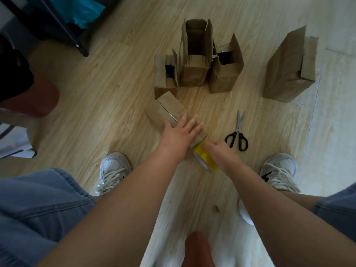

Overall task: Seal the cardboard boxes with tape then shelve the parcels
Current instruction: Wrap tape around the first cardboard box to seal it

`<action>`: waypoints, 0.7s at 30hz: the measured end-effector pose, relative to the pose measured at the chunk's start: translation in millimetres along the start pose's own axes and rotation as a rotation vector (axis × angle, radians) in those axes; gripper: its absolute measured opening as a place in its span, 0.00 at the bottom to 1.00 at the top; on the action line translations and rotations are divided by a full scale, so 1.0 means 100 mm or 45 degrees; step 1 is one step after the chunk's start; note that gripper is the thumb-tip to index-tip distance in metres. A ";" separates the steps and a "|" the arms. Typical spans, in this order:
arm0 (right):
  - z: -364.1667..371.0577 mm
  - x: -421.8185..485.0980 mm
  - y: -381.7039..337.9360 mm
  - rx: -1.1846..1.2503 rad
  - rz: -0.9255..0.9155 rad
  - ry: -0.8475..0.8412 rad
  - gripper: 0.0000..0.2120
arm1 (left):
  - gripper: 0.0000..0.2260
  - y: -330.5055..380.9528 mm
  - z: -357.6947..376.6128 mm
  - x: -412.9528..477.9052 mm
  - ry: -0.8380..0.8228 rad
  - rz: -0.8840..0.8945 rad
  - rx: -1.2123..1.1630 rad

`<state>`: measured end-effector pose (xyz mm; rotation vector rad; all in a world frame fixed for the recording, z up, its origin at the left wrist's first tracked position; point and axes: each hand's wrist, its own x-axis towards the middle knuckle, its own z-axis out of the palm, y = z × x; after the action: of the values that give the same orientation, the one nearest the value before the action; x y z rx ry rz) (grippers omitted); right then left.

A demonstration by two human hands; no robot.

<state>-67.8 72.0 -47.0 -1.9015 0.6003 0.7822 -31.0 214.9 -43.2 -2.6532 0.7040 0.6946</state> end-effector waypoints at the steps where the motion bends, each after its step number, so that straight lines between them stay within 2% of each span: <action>1: -0.01 -0.01 -0.01 0.056 -0.014 -0.006 0.09 | 0.51 0.02 -0.02 0.04 -0.025 0.005 0.019; 5: -0.06 -0.05 -0.03 0.022 -0.035 -0.059 0.06 | 0.51 0.07 -0.06 0.13 -0.074 0.003 0.091; 11: -0.15 -0.06 -0.05 0.036 0.005 -0.144 0.08 | 0.48 -0.02 -0.14 0.07 -0.067 -0.003 0.059; 17: -0.28 -0.15 -0.20 -0.063 -0.109 -0.142 0.13 | 0.48 -0.26 -0.10 -0.05 0.081 -0.051 -0.152; 21: -0.43 -0.27 -0.43 -0.148 -0.260 -0.033 0.16 | 0.49 -0.36 -0.16 -0.14 0.166 -0.114 -0.373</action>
<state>-45.1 53.2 11.8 -2.0184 0.3441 0.7210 -17.2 243.4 -16.1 -2.9992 0.5481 0.6481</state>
